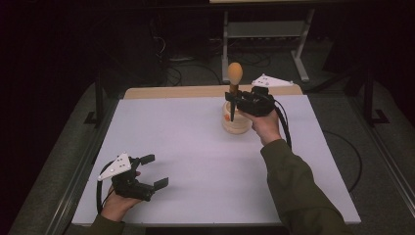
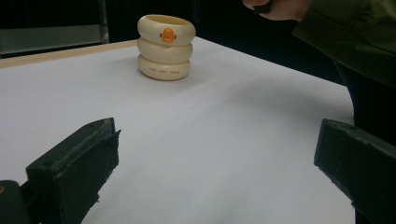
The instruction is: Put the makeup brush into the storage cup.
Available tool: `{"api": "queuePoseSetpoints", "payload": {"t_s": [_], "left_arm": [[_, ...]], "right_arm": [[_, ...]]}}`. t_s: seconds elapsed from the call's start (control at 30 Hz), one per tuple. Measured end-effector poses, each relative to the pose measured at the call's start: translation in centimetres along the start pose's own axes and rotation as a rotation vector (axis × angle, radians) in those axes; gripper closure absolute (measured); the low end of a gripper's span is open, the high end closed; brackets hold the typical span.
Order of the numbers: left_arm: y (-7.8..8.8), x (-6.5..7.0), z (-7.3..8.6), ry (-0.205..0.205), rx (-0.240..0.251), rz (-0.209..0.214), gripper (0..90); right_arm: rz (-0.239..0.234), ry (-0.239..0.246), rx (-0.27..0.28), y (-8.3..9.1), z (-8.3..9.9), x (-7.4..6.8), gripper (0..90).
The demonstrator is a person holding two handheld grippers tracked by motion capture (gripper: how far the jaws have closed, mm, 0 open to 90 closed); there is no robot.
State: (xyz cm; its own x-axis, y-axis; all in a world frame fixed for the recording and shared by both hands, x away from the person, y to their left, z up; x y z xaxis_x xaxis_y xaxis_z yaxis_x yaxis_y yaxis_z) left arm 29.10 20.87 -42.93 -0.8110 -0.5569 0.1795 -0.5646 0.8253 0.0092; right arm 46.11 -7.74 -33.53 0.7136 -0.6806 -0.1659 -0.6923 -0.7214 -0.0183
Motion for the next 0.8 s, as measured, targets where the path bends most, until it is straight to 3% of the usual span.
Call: {"api": "queuePoseSetpoints", "payload": {"t_s": [0.8], "left_arm": [[0.0, 0.0, -0.1, -0.005, 0.01, 0.009, 0.0]], "right_arm": [[0.082, 0.0, 0.011, -2.0, -0.2, 3.2, 70.5]]}}
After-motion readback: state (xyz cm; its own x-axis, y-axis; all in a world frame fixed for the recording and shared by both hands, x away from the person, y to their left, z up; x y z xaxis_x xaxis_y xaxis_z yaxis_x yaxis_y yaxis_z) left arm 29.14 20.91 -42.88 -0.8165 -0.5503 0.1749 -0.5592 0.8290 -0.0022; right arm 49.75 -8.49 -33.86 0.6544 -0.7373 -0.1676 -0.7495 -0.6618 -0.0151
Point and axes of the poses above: each handheld gripper's, and its own axes: y roughly backward along the jaws, z roughly out of its underside, x roughly to its right, the point moved 7 cm from there along -y, roughly forward along the jaws, and after that the axes turned 15 degrees about x, right-handed, at the moved point
